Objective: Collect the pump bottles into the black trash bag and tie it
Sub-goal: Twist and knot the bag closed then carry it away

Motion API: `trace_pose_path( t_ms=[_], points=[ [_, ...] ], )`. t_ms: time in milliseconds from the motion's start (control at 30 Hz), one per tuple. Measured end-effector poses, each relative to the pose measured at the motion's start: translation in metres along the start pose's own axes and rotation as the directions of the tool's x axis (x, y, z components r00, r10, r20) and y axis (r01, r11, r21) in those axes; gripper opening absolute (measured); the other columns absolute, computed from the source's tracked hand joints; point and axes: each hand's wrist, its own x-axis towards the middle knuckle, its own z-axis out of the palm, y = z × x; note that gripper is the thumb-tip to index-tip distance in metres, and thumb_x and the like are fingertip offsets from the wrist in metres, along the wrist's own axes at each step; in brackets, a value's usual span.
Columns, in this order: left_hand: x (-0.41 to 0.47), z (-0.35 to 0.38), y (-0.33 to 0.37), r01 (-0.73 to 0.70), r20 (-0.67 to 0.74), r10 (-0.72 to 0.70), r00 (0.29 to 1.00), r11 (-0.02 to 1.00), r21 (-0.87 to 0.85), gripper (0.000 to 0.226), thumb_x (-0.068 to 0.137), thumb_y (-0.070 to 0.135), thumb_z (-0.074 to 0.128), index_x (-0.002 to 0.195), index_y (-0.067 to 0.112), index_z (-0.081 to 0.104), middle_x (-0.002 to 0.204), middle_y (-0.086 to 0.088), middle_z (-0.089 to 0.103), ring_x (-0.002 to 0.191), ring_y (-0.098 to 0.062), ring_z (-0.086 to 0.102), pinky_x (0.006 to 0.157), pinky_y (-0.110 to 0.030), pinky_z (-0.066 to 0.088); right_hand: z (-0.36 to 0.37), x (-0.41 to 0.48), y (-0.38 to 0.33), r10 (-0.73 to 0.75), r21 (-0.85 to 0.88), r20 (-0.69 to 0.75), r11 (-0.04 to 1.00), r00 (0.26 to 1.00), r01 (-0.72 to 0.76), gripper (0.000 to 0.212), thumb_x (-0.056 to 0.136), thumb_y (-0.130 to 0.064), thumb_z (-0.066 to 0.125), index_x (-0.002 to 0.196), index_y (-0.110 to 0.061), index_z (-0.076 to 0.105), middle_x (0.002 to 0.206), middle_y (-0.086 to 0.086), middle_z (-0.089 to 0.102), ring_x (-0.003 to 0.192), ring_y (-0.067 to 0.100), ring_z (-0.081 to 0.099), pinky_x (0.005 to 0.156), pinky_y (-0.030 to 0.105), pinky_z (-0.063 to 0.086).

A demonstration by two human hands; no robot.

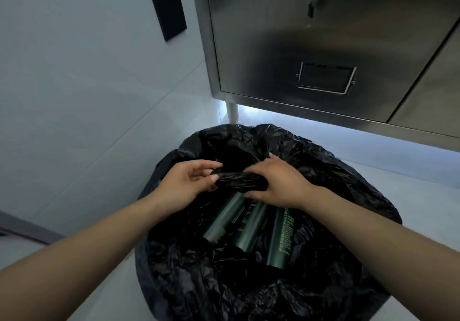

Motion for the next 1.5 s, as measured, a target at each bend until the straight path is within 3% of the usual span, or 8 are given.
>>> trace_pose_path(
  t_ms=[100, 200, 433, 767, 1000, 1133, 1367, 1500],
  points=[
    [0.004, -0.002, -0.007, -0.017, -0.031, 0.018, 0.999, 1.000, 0.025, 0.023, 0.085, 0.007, 0.064, 0.103, 0.021, 0.068, 0.098, -0.015, 0.066, 0.085, -0.020, 0.061, 0.090, -0.032, 0.049, -0.007, -0.006, -0.005, -0.005, 0.136, -0.108, 0.991, 0.994, 0.019, 0.022, 0.080, -0.038, 0.067, 0.094, -0.022, 0.067, 0.091, -0.004, 0.064, 0.095, 0.019, 0.056, 0.090, 0.033, 0.043],
    [0.011, 0.004, -0.012, 0.014, -0.030, -0.017, 0.999, 0.995, -0.103, 0.022, 0.086, 0.004, 0.061, 0.101, 0.018, 0.068, 0.096, -0.012, 0.069, 0.087, -0.019, 0.064, 0.085, -0.028, 0.052, -0.018, -0.009, -0.011, 0.019, 0.199, -0.200, 0.980, 0.980, 0.022, 0.014, 0.082, -0.031, 0.067, 0.092, -0.022, 0.067, 0.088, -0.006, 0.070, 0.085, 0.014, 0.062, 0.099, 0.029, 0.040],
    [0.018, 0.015, -0.020, 0.050, -0.003, -0.051, 0.999, 0.985, -0.165, 0.022, 0.088, -0.001, 0.055, 0.093, 0.018, 0.065, 0.085, -0.005, 0.066, 0.073, -0.004, 0.064, 0.071, -0.013, 0.052, -0.027, -0.015, -0.022, 0.113, 0.349, -0.117, 0.935, 0.987, -0.065, 0.046, 0.078, -0.041, 0.069, 0.122, -0.036, 0.054, 0.106, -0.010, 0.069, 0.102, 0.003, 0.061, 0.091, 0.022, 0.046],
    [-0.007, 0.008, -0.040, 0.018, 0.064, -0.036, 0.997, 0.968, 0.252, 0.018, 0.087, 0.013, 0.062, 0.099, 0.026, 0.059, 0.087, 0.005, 0.064, 0.076, -0.013, 0.060, 0.074, -0.020, 0.047, -0.007, -0.016, -0.021, 0.139, 0.312, -0.217, 0.948, 0.966, -0.066, 0.023, 0.084, -0.035, 0.066, 0.105, -0.027, 0.068, 0.095, -0.013, 0.070, 0.083, -0.003, 0.060, 0.071, 0.007, 0.040],
    [-0.051, 0.011, -0.080, -0.173, 0.326, -0.130, 0.937, 0.636, 0.752, 0.045, 0.087, 0.050, 0.053, 0.126, 0.027, 0.051, 0.119, 0.002, 0.056, 0.108, -0.010, 0.054, 0.094, -0.025, 0.044, 0.000, -0.013, -0.004, 0.268, 0.428, -0.283, 0.895, 0.921, -0.128, 0.021, 0.084, -0.034, 0.065, 0.105, -0.031, 0.067, 0.086, -0.022, 0.063, 0.076, -0.021, 0.054, 0.067, 0.000, 0.038],
    [-0.058, 0.004, -0.092, -0.159, 0.427, -0.284, 0.859, 0.644, 0.748, 0.049, 0.089, 0.056, 0.045, 0.129, 0.029, 0.050, 0.125, 0.003, 0.055, 0.111, -0.009, 0.052, 0.097, -0.024, 0.041, 0.004, -0.013, -0.001, 0.256, 0.435, -0.264, 0.892, 0.930, -0.122, 0.019, 0.084, -0.033, 0.065, 0.104, -0.030, 0.067, 0.084, -0.021, 0.064, 0.071, -0.018, 0.054, 0.064, 0.001, 0.037],
    [-0.052, 0.004, -0.088, -0.138, 0.476, -0.225, 0.850, 0.777, 0.614, 0.032, 0.091, 0.046, 0.050, 0.113, 0.028, 0.063, 0.106, 0.010, 0.066, 0.093, 0.004, 0.058, 0.084, -0.016, 0.047, 0.003, -0.015, 0.000, 0.251, 0.417, -0.231, 0.898, 0.940, -0.137, 0.021, 0.085, -0.034, 0.063, 0.106, -0.028, 0.066, 0.084, -0.018, 0.065, 0.074, 0.000, 0.060, 0.067, 0.010, 0.041],
    [-0.049, 0.007, -0.093, -0.207, 0.404, -0.228, 0.886, 0.584, 0.785, 0.043, 0.087, 0.049, 0.052, 0.125, 0.028, 0.054, 0.124, 0.003, 0.057, 0.113, -0.012, 0.052, 0.096, -0.028, 0.043, 0.003, -0.017, -0.003, 0.242, 0.405, -0.213, 0.904, 0.947, -0.140, 0.023, 0.086, -0.034, 0.062, 0.107, -0.027, 0.066, 0.094, -0.013, 0.068, 0.084, 0.004, 0.062, 0.075, 0.018, 0.045]
  ],
)
